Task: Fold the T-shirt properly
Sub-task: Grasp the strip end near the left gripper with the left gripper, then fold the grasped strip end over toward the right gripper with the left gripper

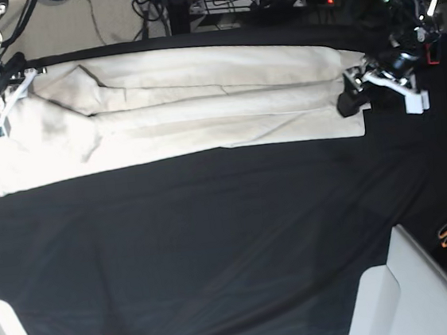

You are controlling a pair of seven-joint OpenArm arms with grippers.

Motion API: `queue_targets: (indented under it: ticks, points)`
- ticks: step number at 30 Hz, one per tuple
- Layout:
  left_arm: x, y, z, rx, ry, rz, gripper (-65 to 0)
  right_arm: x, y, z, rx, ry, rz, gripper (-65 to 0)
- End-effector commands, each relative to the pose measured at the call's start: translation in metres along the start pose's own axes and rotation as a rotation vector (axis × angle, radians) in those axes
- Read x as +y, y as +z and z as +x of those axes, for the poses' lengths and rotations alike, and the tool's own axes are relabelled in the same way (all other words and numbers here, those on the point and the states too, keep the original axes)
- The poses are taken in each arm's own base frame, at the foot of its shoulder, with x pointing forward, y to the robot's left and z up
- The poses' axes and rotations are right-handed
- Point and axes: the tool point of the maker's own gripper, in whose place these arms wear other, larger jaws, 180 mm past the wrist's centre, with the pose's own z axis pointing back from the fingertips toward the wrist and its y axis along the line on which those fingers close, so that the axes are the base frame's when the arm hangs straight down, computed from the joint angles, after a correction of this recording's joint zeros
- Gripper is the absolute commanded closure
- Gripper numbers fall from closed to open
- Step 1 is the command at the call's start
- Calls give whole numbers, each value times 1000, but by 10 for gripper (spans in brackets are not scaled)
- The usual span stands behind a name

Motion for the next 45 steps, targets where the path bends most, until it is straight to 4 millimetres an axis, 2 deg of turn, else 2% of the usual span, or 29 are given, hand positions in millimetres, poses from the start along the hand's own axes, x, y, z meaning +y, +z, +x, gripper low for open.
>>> queue_targets:
  ticks: [1, 6, 8, 15, 20, 21, 25, 27, 29, 32, 35, 37, 40, 45]
  points:
    - [2, 3, -4, 28, -18, 4, -607, -7, 4, 8, -26, 8, -19, -233]
    - [-2, 0, -6, 28, -12, -5, -607, -7, 4, 8, -27, 8, -19, -233]
    - [-1, 0, -7, 29, -10, -5, -579, -7, 4, 9, -28, 7, -18, -233]
    - [-2, -1, -8, 31, -8, -7, -202, -7, 4, 9, -29, 6, -17, -231]
    - [-4, -3, -3, 21, -10, -11, -15, -7, 4, 9, -29, 6, -17, -231]
    - [-4, -3, -1, 18, -14, -11, 0, -7, 4, 9, -29, 6, -17, -231]
    - [-4, -1, 5, 9, -28, -10, 0, -7, 4, 9, -29, 6, -17, -231]
    - [-5, 2, 17, -12, -63, -9, 0, -7, 4, 9, -29, 6, -17, -231]
    - [-16, 7, 34, -80, -116, -22, 0, -7, 4, 9, -29, 6, -17, -231]
    - [-43, 12, 40, -102, -271, -45, 0, -7, 4, 9, -29, 6, -17, -231]
    - [-77, 10, 26, -85, -394, -88, 0, -7, 4, 9, -29, 6, -17, -231]
    - [-88, 5, 17, -77, -421, -64, 0, -7, 4, 9, -30, 6, -17, -231]
    - [-110, -7, -9, -31, -502, -48, 0, -6, 4, 9, -30, 5, -15, -231]
    - [-166, -22, -32, -26, -611, -85, 0, -6, 4, 12, -36, 4, -16, -231]
